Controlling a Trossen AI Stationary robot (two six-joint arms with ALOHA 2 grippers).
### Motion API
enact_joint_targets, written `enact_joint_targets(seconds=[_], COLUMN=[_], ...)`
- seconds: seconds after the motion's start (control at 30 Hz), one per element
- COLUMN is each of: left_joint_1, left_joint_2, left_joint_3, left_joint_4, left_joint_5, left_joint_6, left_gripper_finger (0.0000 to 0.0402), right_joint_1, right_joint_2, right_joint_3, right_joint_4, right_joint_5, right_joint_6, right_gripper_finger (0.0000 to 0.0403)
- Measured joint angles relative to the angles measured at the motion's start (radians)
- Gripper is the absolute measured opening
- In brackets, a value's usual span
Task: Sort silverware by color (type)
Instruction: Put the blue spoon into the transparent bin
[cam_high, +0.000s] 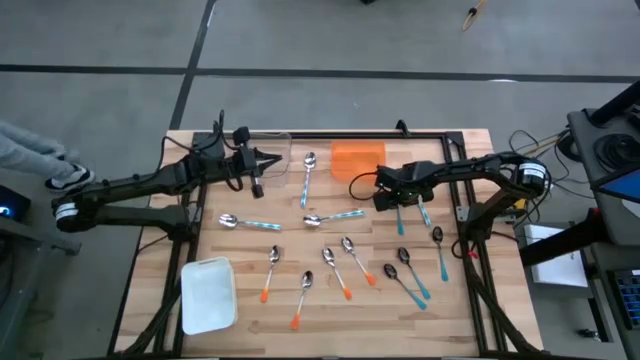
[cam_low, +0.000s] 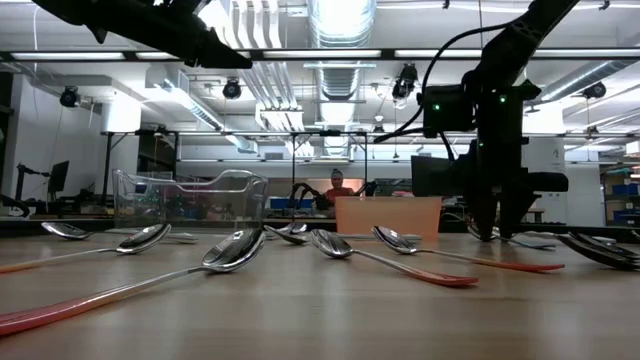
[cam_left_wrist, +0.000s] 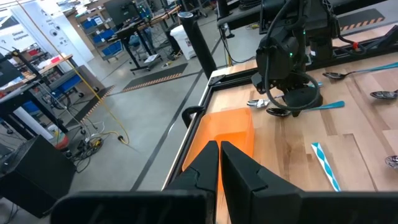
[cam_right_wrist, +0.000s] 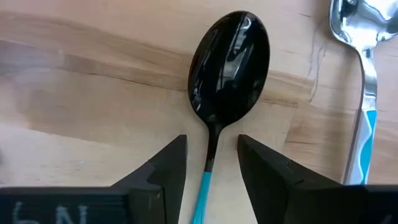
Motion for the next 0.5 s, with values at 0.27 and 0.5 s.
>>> enact_joint_targets(seconds=[0.27, 0.5], left_joint_1=[0.000, 0.000], left_joint_2=[0.000, 0.000], left_joint_3=[0.000, 0.000], left_joint_4=[0.000, 0.000], left_joint_5=[0.000, 0.000], left_joint_6=[0.000, 0.000], left_gripper_finger=[0.0000, 0.0000], right_joint_1=[0.015, 0.015], right_joint_2=[0.000, 0.001], right_joint_3=[-0.001, -0.002], right_joint_4=[0.003, 0.006], right_joint_5=[0.012, 0.009], right_joint_6=[0.030, 0.040], right_gripper_finger=[0.0132, 0.0117])
